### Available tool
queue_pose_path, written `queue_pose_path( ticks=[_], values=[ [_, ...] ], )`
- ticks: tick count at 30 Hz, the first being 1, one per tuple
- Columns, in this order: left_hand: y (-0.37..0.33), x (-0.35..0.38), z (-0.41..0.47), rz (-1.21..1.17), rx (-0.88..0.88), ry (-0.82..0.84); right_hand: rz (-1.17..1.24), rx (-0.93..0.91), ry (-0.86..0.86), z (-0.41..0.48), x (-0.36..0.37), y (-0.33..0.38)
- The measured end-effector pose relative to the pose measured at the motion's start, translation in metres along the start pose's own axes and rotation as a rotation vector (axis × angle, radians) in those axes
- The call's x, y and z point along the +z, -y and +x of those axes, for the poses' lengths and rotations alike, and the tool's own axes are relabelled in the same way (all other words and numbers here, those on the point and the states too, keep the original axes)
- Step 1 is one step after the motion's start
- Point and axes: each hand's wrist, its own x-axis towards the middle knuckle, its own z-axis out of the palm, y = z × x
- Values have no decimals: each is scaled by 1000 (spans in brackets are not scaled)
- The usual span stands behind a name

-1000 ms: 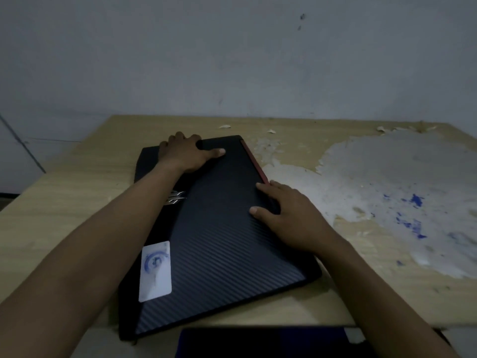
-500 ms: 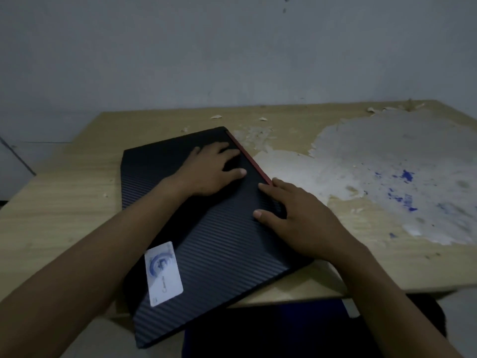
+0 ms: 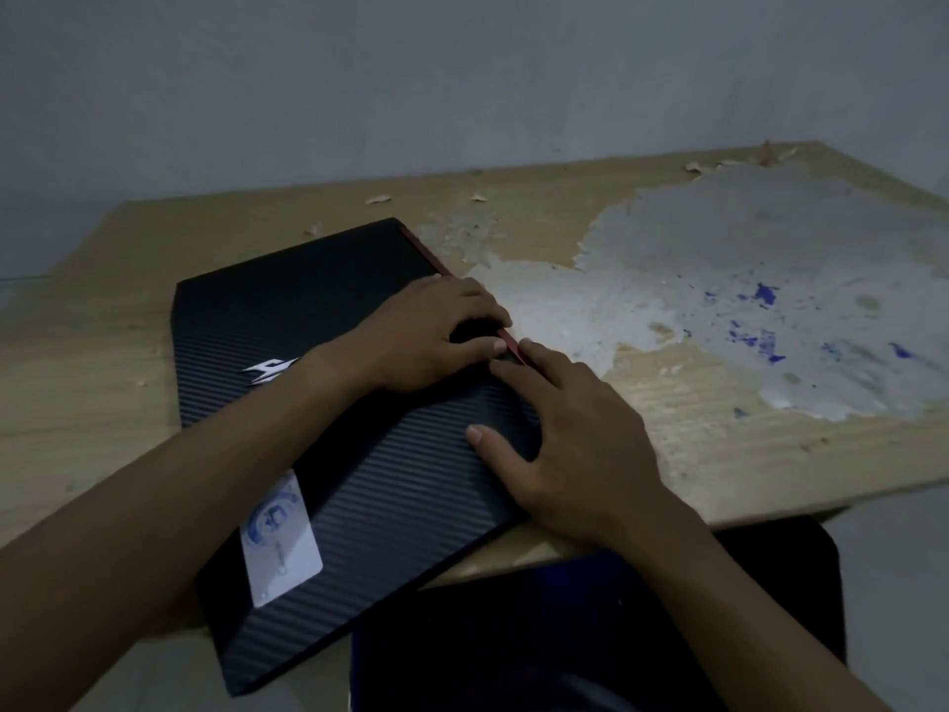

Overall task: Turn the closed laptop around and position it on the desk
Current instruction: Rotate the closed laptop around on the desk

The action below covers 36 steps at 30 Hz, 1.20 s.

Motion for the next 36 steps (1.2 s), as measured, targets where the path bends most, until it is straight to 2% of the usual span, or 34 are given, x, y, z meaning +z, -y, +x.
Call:
queue_pose_path(
  ticks=[8,15,26,36],
  values=[
    [6,3,8,-26,0,-53,-41,-97,12,9,-3,-8],
    [11,3,29,7,-83,-91,-59,-149,85,41,-9,-37],
    [30,4,75,164,-304,-126,26,-261,106,103,-10,-88],
    [51,4,112,236,-488,-128,90,-223,89,165,-4,-124]
  ],
)
